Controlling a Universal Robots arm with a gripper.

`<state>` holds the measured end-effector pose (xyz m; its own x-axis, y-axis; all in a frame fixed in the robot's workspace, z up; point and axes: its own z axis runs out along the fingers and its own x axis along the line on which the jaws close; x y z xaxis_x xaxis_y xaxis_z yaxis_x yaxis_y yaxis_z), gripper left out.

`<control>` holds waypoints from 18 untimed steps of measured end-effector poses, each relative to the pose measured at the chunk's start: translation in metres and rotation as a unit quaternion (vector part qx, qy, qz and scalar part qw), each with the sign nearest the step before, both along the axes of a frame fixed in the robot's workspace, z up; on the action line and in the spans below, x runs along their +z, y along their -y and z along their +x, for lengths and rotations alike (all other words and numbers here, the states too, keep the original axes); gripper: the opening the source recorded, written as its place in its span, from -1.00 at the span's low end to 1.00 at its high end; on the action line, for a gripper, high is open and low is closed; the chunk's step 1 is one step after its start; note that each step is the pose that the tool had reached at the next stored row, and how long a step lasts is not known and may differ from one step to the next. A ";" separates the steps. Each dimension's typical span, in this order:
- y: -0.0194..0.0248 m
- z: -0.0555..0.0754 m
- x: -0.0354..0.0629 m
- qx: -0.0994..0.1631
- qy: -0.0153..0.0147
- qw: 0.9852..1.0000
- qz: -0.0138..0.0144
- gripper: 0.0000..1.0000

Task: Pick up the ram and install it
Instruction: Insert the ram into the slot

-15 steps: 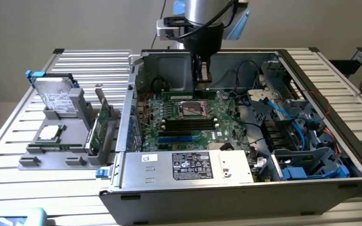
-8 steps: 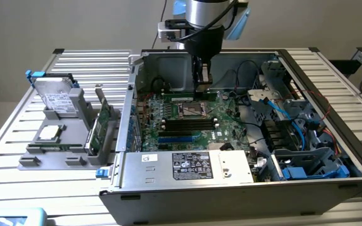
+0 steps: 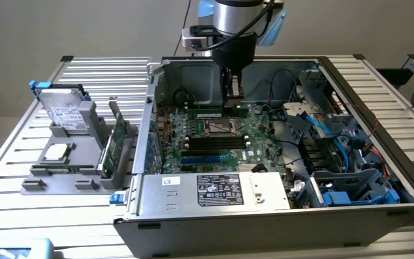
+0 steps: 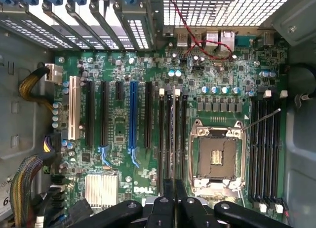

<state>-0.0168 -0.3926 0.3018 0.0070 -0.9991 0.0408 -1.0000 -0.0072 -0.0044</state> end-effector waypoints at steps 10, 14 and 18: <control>0.0000 0.001 -0.0101 -0.001 0.000 1.000 -0.007 -0.75; 0.0000 0.002 -0.0126 -0.001 0.000 1.000 -0.009 -0.75; -0.0002 0.003 -0.0144 -0.001 0.000 1.000 -0.010 -0.75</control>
<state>-0.0139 -0.3924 0.2874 0.0042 -0.9981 0.0608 -1.0000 -0.0044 -0.0043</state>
